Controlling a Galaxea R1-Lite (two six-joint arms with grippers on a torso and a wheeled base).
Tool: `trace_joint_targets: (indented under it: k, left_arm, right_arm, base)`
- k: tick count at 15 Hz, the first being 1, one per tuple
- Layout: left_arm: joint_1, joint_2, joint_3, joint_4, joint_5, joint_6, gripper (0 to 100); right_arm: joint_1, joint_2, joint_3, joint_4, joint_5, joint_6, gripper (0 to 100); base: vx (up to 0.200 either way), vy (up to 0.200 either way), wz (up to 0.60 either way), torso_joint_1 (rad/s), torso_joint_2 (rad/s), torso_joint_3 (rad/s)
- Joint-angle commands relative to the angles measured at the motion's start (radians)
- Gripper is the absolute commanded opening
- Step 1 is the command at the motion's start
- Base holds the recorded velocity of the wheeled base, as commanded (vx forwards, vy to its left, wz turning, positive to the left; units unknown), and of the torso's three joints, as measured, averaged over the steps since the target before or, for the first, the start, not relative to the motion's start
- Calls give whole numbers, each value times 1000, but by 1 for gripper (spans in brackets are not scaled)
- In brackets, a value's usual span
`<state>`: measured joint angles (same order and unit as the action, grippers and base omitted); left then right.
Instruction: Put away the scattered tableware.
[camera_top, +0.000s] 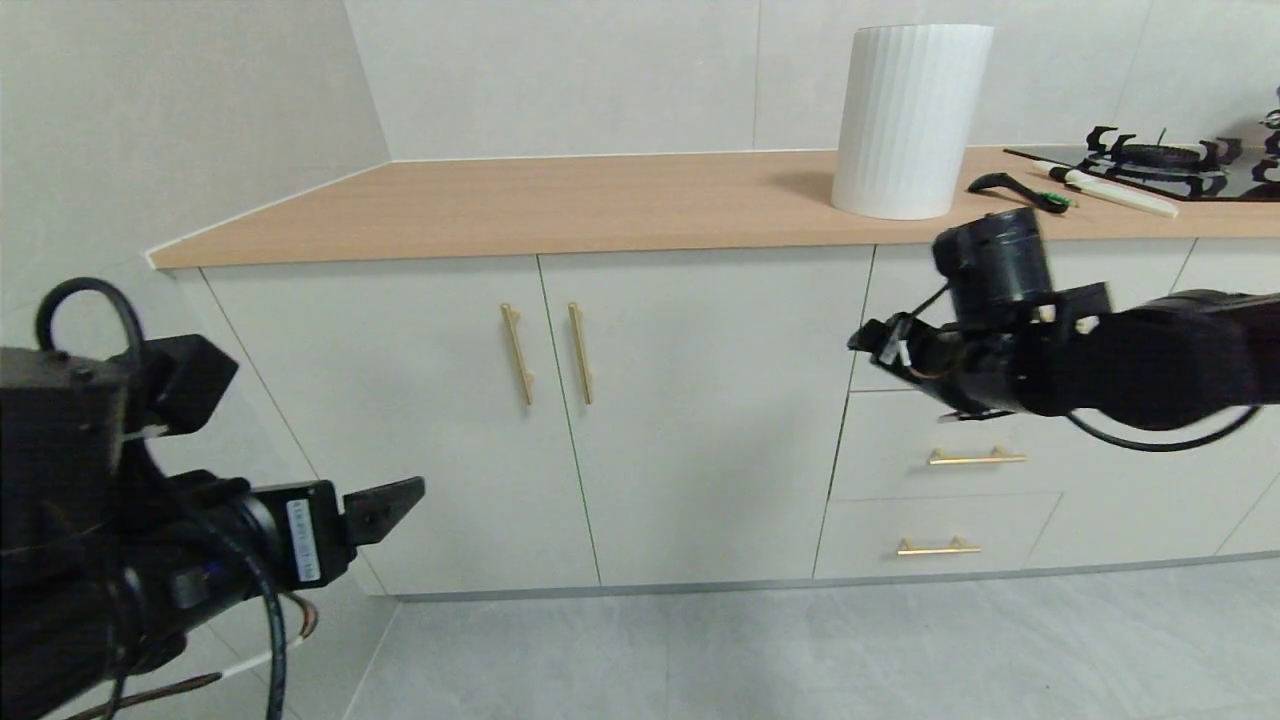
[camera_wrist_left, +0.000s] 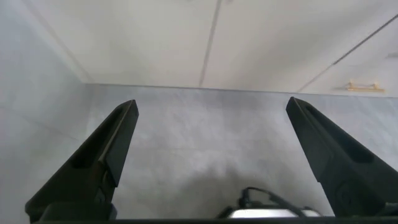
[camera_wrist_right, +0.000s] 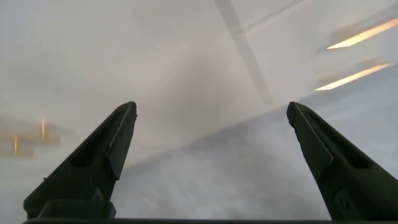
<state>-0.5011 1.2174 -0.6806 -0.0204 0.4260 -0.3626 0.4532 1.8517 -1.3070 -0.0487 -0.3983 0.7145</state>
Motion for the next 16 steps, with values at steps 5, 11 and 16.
trace_joint_targets:
  k: [5,11,16]
  left_arm:
    - [136,-748,265,134,42,235,100]
    - [257,-1090,354,350,16,281,100]
    - [351,-1121,371,347,43,229,100]
  right_arm:
    - [-100,-1180,712,9,-27,-573,100]
    - [-312,-1609,968,52,-30,-701,100]
    - [-432,-1796,1109,72,-31,-731,100]
  base:
    - [0,0,0,0,0,0]
    - [0,0,0,0,0,0]
    - [0,0,0,0,0,0]
